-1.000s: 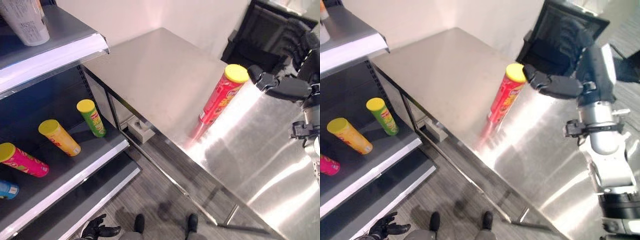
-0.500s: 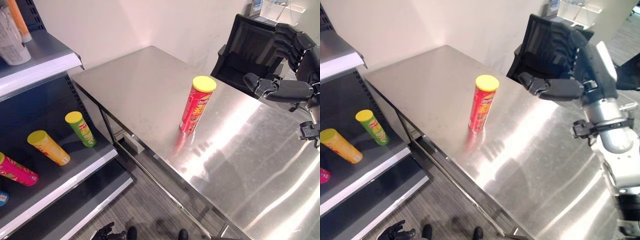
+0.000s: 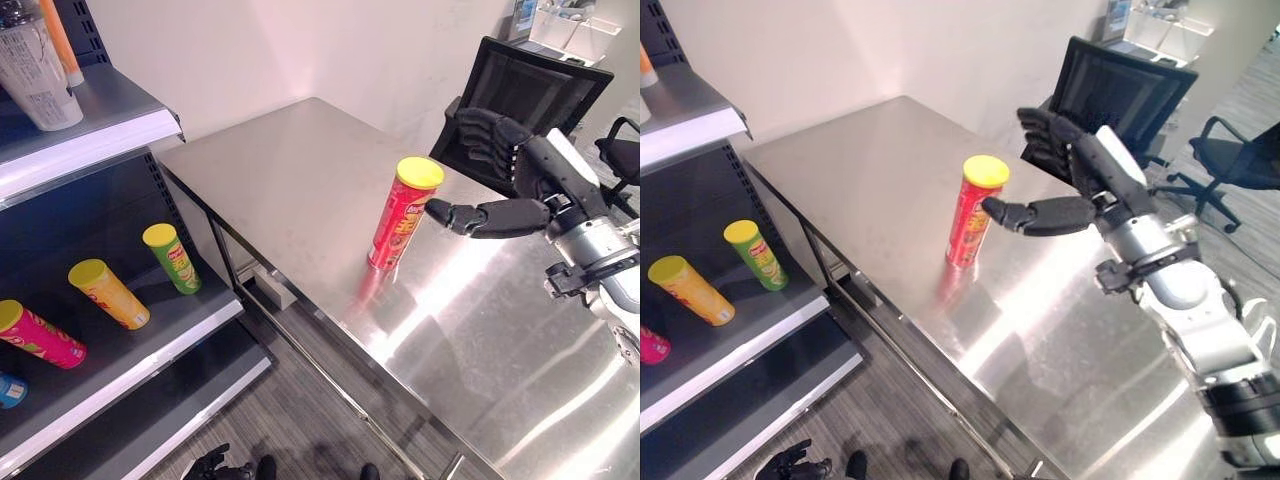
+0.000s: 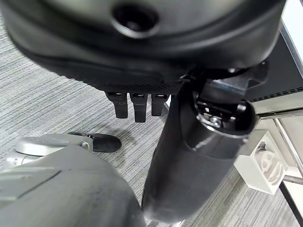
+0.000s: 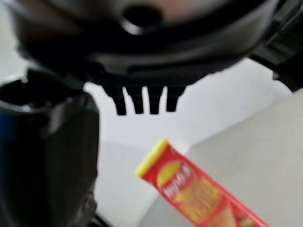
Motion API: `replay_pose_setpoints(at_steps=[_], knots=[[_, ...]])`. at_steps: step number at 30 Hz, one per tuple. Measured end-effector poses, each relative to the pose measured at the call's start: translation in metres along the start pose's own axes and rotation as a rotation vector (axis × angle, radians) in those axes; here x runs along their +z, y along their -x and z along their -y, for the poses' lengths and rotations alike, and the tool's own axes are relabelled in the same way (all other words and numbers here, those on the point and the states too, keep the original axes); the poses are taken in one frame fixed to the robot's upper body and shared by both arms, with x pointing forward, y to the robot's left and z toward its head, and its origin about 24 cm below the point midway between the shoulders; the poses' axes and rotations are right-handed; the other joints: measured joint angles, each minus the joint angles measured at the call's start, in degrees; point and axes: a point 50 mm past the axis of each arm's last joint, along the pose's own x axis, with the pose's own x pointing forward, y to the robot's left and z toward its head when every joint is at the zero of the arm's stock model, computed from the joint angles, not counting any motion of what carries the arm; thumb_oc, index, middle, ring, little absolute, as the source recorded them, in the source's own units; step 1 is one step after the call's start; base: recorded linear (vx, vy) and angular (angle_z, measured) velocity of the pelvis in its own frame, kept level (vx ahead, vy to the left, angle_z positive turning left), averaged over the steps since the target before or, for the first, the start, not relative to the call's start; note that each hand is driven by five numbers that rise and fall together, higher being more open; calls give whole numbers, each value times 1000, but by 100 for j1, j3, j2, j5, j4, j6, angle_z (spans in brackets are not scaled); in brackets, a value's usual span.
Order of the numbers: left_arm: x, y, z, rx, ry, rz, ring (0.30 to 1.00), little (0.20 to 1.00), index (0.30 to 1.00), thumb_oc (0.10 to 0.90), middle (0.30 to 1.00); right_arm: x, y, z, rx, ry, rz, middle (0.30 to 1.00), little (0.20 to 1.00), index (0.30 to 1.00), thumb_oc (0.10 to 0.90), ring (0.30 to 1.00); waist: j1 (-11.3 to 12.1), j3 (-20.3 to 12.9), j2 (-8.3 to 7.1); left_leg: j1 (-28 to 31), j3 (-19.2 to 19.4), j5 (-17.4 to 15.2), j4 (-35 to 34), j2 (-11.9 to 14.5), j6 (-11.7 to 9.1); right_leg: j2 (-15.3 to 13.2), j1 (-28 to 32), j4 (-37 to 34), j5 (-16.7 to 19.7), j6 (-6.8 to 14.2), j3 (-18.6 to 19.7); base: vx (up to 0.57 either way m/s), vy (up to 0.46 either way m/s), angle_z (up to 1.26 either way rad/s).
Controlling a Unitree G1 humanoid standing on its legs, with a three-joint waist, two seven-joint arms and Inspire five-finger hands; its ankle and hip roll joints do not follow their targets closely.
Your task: Put the goods on the table back onto the shelves and tidy them up.
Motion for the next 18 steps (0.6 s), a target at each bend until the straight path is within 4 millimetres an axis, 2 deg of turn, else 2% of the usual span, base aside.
replay_pose_setpoints(at_steps=[3, 12, 18], knots=[[0, 0, 0, -1, -2, 2, 900, 900, 900, 800, 900, -5, -6, 3, -1, 37, -37, 900, 900, 900, 800, 900, 5, 0, 1, -15, -15, -1, -1, -2, -1, -4, -1, 0, -1, 1, -20, 3, 8, 3], [1, 0, 0, 1, -1, 7, 900, 900, 900, 800, 900, -5, -20, 5, 32, 86, -64, 900, 900, 900, 800, 900, 17, -6, -8, -88, -108, 6, 0, -8, -5, 2, -17, 0, -10, 12, -128, 5, 6, 5], [5, -2, 1, 2, -1, 10, 900, 900, 900, 800, 900, -10, -21, 4, 38, 87, -97, 900, 900, 900, 800, 900, 156, -8, -32, -136, -157, 7, 0, -19, -6, 7, -35, 1, -19, 23, -170, 2, 0, 3]])
